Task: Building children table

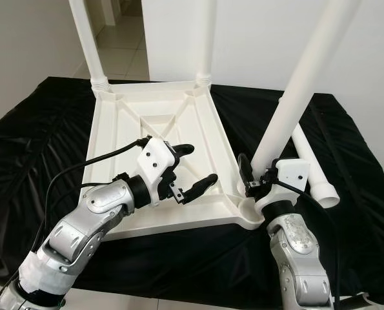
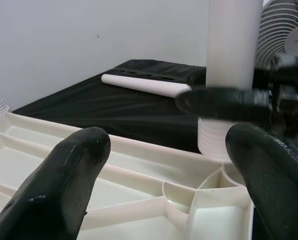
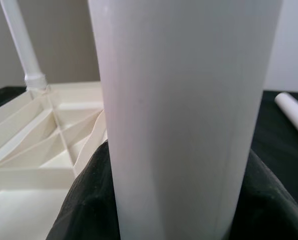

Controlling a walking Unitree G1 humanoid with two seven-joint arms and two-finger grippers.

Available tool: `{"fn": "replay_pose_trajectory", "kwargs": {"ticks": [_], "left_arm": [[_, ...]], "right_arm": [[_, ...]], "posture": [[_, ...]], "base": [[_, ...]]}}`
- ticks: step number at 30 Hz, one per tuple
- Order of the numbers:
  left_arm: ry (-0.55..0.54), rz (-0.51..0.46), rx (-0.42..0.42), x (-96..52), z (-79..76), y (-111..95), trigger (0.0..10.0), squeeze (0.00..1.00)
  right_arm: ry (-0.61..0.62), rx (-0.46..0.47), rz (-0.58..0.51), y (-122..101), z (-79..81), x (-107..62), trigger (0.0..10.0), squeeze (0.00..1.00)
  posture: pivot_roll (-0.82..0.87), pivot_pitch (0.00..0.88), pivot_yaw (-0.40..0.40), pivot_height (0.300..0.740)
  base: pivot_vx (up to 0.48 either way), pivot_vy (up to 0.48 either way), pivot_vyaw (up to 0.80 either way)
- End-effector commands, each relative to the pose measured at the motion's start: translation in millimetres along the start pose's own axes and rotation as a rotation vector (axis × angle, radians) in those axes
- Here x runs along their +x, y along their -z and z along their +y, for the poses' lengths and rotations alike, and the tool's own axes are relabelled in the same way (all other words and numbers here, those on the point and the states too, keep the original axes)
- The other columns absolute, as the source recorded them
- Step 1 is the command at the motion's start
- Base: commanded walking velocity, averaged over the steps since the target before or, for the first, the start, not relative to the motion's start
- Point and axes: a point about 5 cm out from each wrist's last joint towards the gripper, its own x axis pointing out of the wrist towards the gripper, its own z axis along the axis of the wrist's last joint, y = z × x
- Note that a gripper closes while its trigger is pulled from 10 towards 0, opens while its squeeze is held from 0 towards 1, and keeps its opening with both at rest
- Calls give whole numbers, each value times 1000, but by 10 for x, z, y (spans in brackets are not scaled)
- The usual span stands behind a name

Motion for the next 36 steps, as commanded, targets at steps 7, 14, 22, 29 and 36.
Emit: {"fn": "replay_pose_trajectory", "kwargs": {"ticks": [7,14,22,29,36], "left_arm": [[83,-65,-79,157,-26,-127,10000,0],[268,-131,-204,231,-106,-287,10000,0],[346,-151,-235,296,-113,-371,10000,0],[373,-140,-308,329,-79,-389,10000,0],[408,-142,-395,320,-52,-432,0,0]], "right_arm": [[-244,-1,170,145,43,35,10000,0],[-492,-64,205,132,47,93,10000,0],[-711,-121,229,113,105,102,10000,0],[-779,-138,233,103,110,144,10000,0],[-803,-154,232,123,95,168,10000,0]], "posture": [[-35,79,-1,740],[-30,59,-6,740],[-27,46,-2,740],[-30,30,7,740],[-30,22,12,740]], "base": [[0,0,0],[0,0,0],[0,0,0],[0,0,0],[0,0,0]]}}
